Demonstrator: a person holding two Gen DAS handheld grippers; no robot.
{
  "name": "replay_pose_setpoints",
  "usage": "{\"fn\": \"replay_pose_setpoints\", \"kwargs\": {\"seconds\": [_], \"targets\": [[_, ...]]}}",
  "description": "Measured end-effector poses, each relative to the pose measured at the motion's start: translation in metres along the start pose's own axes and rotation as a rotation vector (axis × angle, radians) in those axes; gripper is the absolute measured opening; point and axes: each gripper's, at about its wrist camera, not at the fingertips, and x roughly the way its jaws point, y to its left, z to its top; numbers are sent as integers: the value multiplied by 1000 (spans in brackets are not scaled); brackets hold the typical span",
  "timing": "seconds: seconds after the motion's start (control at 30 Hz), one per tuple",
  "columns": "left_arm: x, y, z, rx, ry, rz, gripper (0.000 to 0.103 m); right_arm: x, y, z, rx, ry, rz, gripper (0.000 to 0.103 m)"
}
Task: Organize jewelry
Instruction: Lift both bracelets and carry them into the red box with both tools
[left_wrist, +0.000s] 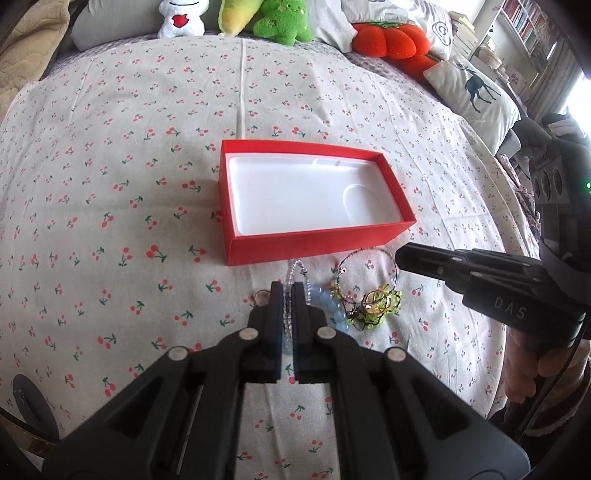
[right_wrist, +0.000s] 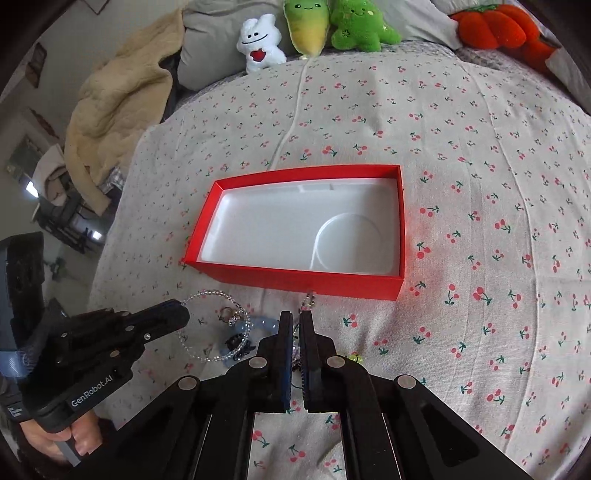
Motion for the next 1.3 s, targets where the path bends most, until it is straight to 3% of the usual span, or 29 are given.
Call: {"fn": "replay_pose_setpoints", "kwargs": {"seconds": [0.27,0.37,0.4,0.5,0.57,0.6,0.63,0.67,0.77,0.83,0.93,1.03,1.3], "targets": [[-21,-18,24,-2,-123,-68,5,-16,-20,6,53,-32,25,4],[-22,-20,32,-23,-145,-102,5,-8,-34,3,93,12,9,8],[-22,-21,34,-28,-149,-111,5,-4,-39,1,105,33,6,16],[-21,-27,34,-31,-150,-123,5,9,-50,-3,125,93,-14,18],[-20,-29,34,-25,-148,-124,5,16,-52,-6,126,117,-24,27],[-20,-30,33,-19,-147,-124,5,18,-52,-6,126,122,-30,44],[-20,-30,33,-14,-147,-124,5,18,-51,-6,124,113,-28,67],[-21,-31,31,-10,-148,-123,5,19,-50,-6,120,103,-31,70],[-23,-32,29,1,-150,-119,5,27,-48,-6,129,120,-30,65],[-24,-32,28,6,-150,-117,5,37,-46,-9,128,151,-49,45],[-22,-32,27,9,-144,-111,5,52,-47,-11,127,189,-90,23],[-21,-31,26,7,-142,-109,5,55,-51,-12,148,179,-94,6],[-23,-32,35,-11,-161,-155,5,20,-41,-9,116,63,-62,3]]}}
